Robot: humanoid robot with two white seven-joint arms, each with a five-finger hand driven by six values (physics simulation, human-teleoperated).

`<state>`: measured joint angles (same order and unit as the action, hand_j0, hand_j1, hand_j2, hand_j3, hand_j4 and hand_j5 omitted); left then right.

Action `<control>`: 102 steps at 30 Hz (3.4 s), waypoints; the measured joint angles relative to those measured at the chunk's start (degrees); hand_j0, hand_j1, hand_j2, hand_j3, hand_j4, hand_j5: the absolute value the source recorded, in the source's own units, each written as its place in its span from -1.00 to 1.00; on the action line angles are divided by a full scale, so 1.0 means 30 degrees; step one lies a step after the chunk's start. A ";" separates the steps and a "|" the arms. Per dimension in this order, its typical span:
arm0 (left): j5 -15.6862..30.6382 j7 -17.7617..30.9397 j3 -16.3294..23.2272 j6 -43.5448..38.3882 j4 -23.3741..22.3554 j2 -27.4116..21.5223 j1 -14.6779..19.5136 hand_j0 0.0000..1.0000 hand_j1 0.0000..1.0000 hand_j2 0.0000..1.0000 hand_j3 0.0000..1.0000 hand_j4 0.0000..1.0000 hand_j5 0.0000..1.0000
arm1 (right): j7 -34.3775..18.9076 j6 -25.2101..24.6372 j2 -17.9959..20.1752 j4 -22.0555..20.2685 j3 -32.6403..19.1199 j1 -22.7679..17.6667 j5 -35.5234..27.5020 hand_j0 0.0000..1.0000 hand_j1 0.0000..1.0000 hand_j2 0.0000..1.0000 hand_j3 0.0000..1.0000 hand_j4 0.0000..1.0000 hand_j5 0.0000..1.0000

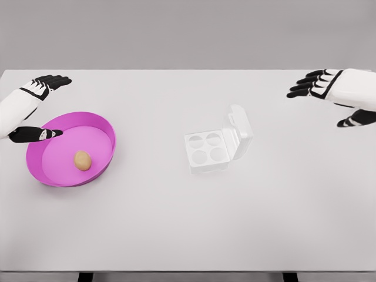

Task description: Pack egg into the box and close the box lid

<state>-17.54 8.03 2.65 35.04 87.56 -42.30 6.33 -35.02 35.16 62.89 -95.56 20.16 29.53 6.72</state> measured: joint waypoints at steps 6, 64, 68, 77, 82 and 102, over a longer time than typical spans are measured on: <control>-0.0579 0.0117 -0.0011 0.0000 0.0030 -0.0255 0.0322 1.00 1.00 1.00 1.00 1.00 1.00 | -0.0005 0.0014 0.0032 0.0191 -0.0215 -0.1142 -0.0534 1.00 1.00 1.00 1.00 1.00 1.00; -0.2604 0.8997 0.7120 0.0034 -0.1001 -0.2488 0.5156 0.73 0.73 0.73 0.73 0.73 0.73 | -0.0004 0.0008 -0.3383 -0.0031 -0.6192 -0.7939 0.3080 1.00 1.00 1.00 1.00 1.00 1.00; -0.2670 0.8997 0.7142 0.0034 -0.1005 -0.2488 0.5156 0.65 0.65 0.65 0.65 0.65 0.65 | -0.0002 0.0001 -0.3985 0.0288 -0.7063 -0.8027 0.3104 1.00 1.00 1.00 1.00 1.00 1.00; -0.2691 0.8997 0.7382 0.0033 -0.0979 -0.2489 0.5127 0.65 0.65 0.65 0.65 0.65 0.65 | -0.0003 0.0004 -0.4199 0.1147 -0.7414 -0.8115 0.3285 1.00 1.00 1.00 1.00 1.00 1.00; -0.2692 0.8997 0.7514 0.0033 -0.0955 -0.2489 0.5156 0.63 0.63 0.63 0.63 0.63 0.63 | -0.0003 0.0004 -0.4219 0.1358 -0.7445 -0.8115 0.3366 1.00 1.00 1.00 1.00 1.00 1.00; -0.2663 0.8996 0.7791 0.0032 -0.0890 -0.2594 0.5127 0.27 0.27 0.27 0.27 0.27 0.27 | -0.0002 0.0003 -0.4227 0.1478 -0.7435 -0.8115 0.3360 1.00 1.00 1.00 1.00 1.00 1.00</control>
<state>-25.53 35.02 26.02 35.14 84.89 -50.09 21.71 -35.03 35.17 50.21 -91.13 -2.15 5.19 16.81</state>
